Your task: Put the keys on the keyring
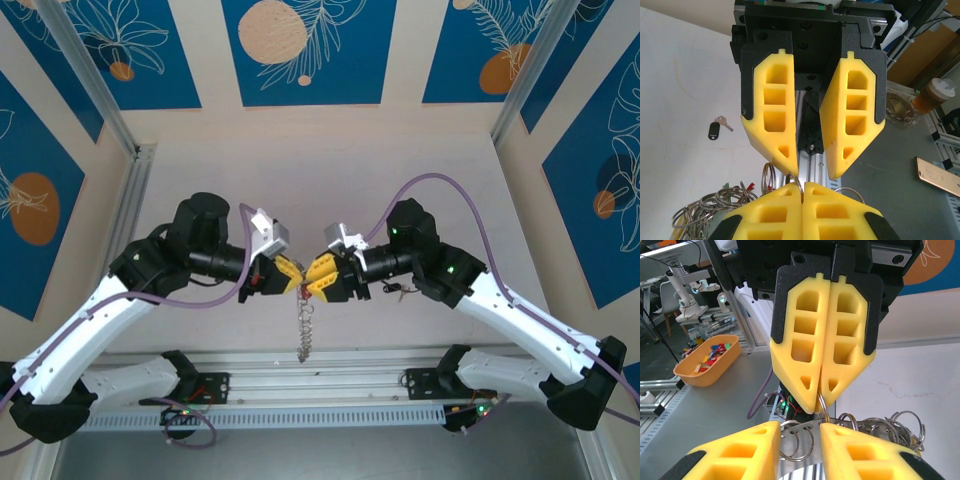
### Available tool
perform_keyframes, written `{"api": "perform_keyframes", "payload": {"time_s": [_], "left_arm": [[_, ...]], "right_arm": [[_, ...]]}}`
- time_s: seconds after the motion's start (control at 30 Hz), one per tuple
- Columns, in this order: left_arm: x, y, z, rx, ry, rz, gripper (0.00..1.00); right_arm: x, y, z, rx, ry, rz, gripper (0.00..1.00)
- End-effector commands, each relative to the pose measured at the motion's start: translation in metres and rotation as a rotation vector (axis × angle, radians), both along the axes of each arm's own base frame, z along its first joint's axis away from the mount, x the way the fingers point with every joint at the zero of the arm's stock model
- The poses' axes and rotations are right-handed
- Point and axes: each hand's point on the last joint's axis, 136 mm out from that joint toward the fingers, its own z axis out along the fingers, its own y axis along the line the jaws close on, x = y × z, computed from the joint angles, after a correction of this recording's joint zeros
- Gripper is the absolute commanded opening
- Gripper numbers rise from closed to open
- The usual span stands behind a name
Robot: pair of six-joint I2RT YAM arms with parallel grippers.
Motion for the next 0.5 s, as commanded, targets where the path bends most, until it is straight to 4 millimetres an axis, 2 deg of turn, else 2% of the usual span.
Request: {"api": "perform_keyframes", "payload": {"time_s": [0.0,0.47], "left_arm": [[-0.0145,-0.0031,0.0266,-0.066,-0.059,-0.086,0.0],[-0.0114,-0.0053,0.0268,-0.052,-0.056,-0.083,0.0]], "right_arm": [[0.011,0.0003,0.0064,0.013,0.0,-0.038,0.29],[0.0149,-0.0059,0.0065,0.022,0.004,-0.063,0.31]]}}
